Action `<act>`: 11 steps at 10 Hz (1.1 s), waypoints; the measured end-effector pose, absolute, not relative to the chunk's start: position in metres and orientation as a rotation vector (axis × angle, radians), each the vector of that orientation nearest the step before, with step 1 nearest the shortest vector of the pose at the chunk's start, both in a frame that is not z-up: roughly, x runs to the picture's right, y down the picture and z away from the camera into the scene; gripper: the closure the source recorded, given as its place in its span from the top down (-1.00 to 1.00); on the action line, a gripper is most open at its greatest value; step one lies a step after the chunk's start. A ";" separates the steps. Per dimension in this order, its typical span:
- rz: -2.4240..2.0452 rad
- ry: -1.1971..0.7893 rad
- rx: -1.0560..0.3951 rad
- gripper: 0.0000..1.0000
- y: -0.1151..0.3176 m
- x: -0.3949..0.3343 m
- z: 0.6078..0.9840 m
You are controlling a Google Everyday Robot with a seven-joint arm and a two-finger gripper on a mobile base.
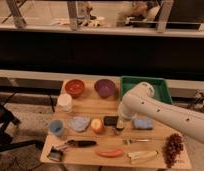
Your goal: Place eraser in metal cup
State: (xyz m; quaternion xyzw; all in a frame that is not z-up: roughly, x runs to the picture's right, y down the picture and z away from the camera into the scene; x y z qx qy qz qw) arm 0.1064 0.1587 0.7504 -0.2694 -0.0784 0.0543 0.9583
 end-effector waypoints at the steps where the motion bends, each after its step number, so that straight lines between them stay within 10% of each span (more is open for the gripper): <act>1: 0.114 -0.159 -0.548 -1.00 0.160 0.108 0.751; 11: 0.139 -0.148 -0.567 -1.00 0.168 0.117 0.757</act>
